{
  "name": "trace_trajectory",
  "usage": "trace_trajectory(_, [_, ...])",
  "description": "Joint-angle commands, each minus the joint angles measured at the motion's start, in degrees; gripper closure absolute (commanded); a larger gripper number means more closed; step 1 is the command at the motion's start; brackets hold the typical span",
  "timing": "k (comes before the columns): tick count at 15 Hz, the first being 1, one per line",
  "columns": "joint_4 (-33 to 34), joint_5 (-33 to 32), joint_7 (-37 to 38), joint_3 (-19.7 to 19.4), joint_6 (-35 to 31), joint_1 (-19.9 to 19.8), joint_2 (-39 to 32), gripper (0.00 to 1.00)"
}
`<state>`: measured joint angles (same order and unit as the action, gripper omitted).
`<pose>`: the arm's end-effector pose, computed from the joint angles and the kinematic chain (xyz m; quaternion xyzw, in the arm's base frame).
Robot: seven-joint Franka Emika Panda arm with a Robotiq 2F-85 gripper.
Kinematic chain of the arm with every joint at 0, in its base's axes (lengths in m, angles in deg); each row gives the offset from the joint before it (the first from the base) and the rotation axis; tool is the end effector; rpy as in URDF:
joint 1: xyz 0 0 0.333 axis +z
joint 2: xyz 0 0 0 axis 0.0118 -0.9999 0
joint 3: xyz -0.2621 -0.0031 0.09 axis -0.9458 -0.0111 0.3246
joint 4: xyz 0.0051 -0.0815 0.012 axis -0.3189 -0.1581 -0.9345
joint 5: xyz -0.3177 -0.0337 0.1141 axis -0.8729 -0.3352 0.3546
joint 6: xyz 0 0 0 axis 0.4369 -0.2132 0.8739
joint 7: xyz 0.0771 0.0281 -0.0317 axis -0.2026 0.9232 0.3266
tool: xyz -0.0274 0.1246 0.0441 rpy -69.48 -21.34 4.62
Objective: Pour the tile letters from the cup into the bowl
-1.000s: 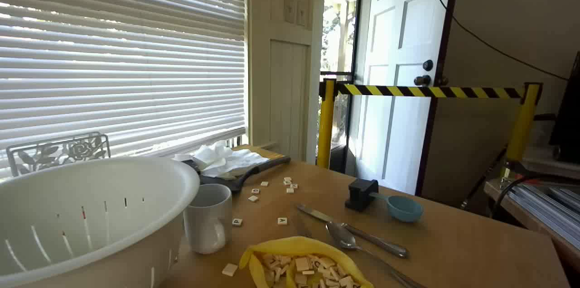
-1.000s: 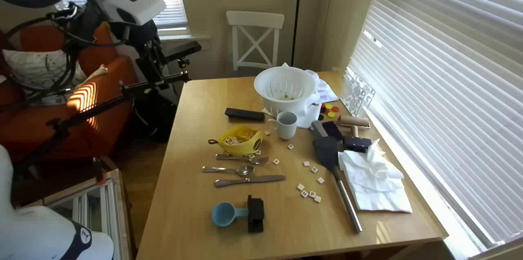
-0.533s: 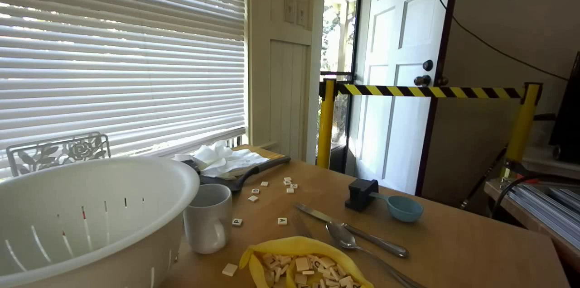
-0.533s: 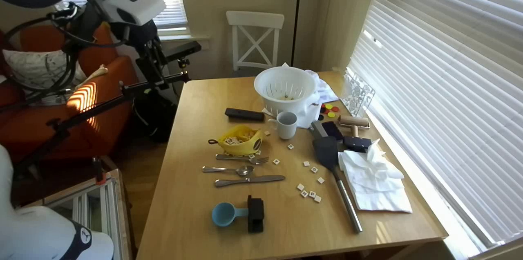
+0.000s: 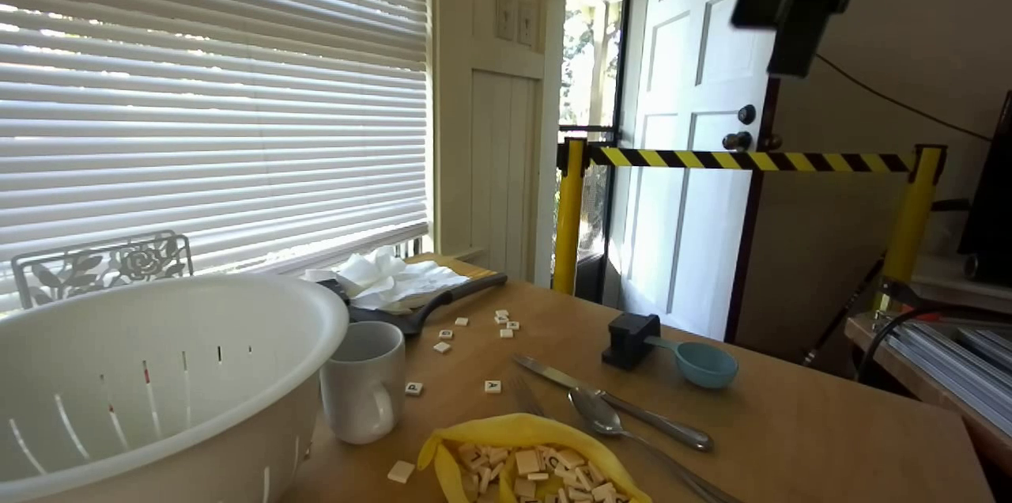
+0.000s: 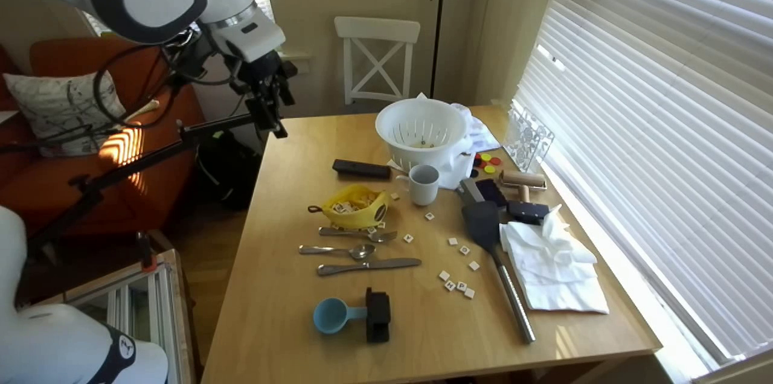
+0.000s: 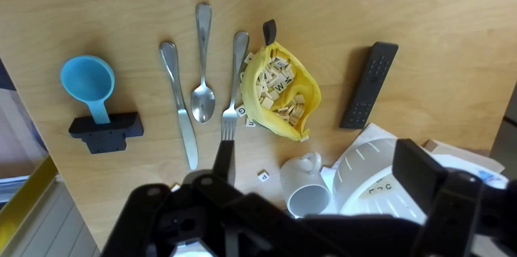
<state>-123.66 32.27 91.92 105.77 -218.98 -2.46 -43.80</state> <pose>0.3676 0.1638 0.4227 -0.9584 0.2623 -0.1059 0.0387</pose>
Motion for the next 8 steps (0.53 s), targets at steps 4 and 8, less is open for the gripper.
trace_trajectory(4, [12.7, -23.0, 28.2, 17.4, -8.7, -16.9, -22.7, 0.0])
trace_trajectory(8, [19.5, -41.3, 41.8, 21.7, -5.5, -20.8, -33.1, 0.0])
